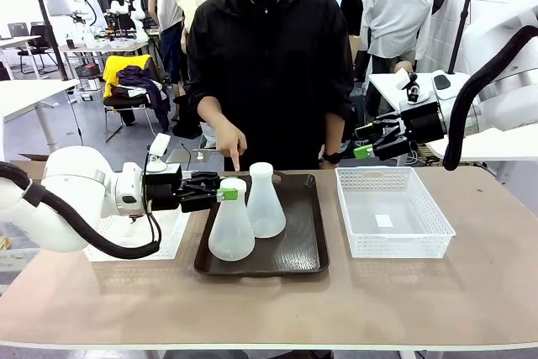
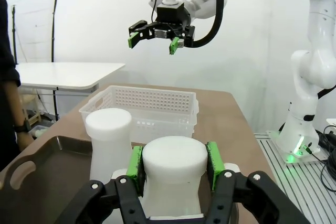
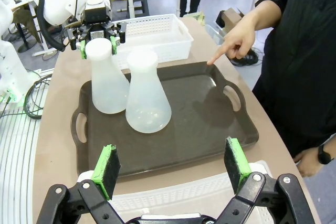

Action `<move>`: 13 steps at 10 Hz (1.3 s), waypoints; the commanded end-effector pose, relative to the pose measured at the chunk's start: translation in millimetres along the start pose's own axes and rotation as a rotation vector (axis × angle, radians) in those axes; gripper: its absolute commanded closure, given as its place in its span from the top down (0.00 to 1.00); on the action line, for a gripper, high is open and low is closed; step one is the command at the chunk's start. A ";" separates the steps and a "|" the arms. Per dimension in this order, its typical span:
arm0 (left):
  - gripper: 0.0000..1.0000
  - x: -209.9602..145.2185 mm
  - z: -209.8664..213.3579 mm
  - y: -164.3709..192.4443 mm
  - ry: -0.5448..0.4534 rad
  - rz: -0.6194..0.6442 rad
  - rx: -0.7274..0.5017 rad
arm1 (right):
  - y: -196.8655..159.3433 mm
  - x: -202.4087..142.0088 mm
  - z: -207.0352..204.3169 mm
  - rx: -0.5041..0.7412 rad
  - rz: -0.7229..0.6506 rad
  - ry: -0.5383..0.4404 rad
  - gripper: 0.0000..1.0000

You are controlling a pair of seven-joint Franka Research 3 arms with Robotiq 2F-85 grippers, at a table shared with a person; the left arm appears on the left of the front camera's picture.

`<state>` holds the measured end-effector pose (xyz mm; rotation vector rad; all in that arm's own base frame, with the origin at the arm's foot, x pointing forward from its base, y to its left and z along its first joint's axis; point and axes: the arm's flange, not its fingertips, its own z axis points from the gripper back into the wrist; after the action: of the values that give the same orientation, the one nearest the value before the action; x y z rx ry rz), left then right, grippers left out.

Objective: Prepare the laboratory tools.
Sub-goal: Place the picked Big flask upright in the Handle tray as directed by the person.

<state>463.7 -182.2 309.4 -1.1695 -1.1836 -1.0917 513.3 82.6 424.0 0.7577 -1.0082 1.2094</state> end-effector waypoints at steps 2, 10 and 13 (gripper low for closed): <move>0.40 -2.5 2.1 -4.9 -0.022 -0.009 0.042 | 0.7 -0.3 0.0 0.003 0.001 0.004 1.00; 1.00 5.9 16.3 -8.2 0.075 0.008 -0.027 | 0.7 -0.3 0.0 0.003 0.001 0.004 1.00; 1.00 9.2 35.9 -13.5 0.123 0.018 -0.031 | 0.7 -0.3 0.0 0.003 0.001 0.004 1.00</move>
<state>453.4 -155.6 313.6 -1.1286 -1.0931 -1.1681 513.3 82.6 424.0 0.7577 -1.0082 1.2093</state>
